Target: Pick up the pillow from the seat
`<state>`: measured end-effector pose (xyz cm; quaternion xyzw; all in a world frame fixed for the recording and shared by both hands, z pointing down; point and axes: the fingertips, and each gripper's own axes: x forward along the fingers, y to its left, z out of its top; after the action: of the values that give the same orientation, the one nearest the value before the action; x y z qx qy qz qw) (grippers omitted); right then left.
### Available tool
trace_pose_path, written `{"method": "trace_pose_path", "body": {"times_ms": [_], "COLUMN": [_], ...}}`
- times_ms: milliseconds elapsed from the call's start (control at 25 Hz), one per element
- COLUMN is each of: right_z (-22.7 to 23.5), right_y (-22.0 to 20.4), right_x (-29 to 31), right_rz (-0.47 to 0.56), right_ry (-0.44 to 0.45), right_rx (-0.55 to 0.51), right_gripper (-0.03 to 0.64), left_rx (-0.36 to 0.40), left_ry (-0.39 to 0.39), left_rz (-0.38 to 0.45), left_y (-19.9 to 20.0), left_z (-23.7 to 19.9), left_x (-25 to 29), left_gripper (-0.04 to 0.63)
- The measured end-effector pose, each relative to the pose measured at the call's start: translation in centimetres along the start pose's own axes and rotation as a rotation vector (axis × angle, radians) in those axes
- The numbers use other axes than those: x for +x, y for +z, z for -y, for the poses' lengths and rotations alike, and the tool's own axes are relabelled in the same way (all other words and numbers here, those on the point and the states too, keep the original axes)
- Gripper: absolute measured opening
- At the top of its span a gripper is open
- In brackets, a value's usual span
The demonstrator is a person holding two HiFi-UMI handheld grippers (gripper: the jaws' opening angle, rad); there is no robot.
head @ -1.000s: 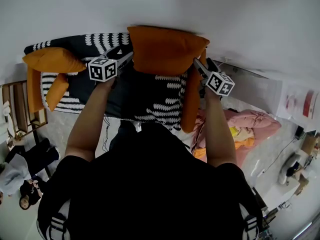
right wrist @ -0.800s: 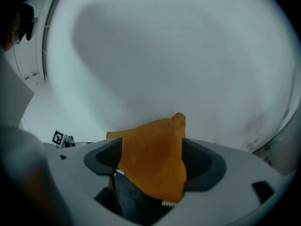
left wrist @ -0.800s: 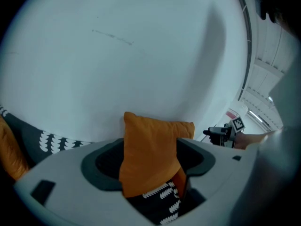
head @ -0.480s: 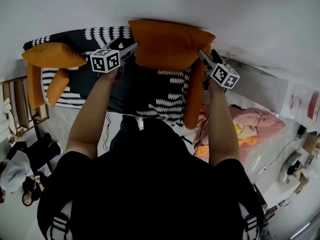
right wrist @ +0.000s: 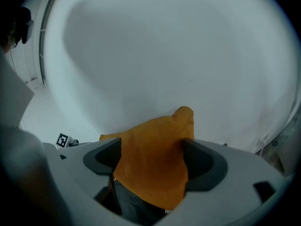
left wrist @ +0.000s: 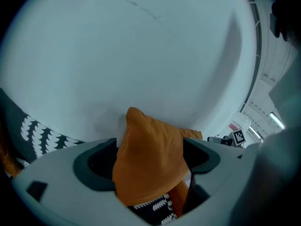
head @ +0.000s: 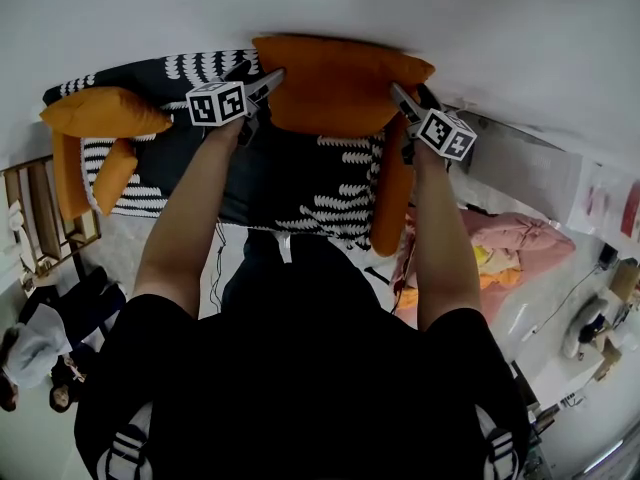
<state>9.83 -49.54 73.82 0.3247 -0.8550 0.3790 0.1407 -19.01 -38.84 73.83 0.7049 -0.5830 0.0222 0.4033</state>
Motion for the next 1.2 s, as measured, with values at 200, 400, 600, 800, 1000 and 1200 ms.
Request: {"method": "trace_pose_path", "body": {"times_ms": [200,400,600,800,1000,1200], "right_z": [0.4,0.8,0.7,1.6,2.4,2.4], "right_y": [0.3,0.4,0.4,0.2,0.5,0.9], "right_x": [1.1,1.5,1.2,0.8,1.0,2.0], "right_rz": [-0.001,0.001,0.04,0.043,0.053,0.058], "right_ry": [-0.002,-0.02,-0.042,-0.091,-0.129,-0.108], "right_rx": [0.007,0.005,0.0,-0.015,-0.006,0.022], "right_gripper": [0.405,0.405,0.405,0.405,0.413,0.43], "left_rx": [0.007,-0.014,-0.006,0.008,0.028,0.018], "left_ry": [0.003,0.013,-0.013,-0.024,-0.04,-0.063], "left_rz": [-0.02,-0.018,-0.019,-0.03,-0.032,-0.054], "left_y": [-0.3,-0.1,0.1,-0.1,0.2,-0.4], "left_z": [-0.6,-1.9,-1.9,-1.4,-0.9,-0.6], "left_x": [1.5,2.2,2.8,3.3,4.1,4.8], "left_gripper": [0.451,0.46,0.46,0.46,0.46,0.46]}}
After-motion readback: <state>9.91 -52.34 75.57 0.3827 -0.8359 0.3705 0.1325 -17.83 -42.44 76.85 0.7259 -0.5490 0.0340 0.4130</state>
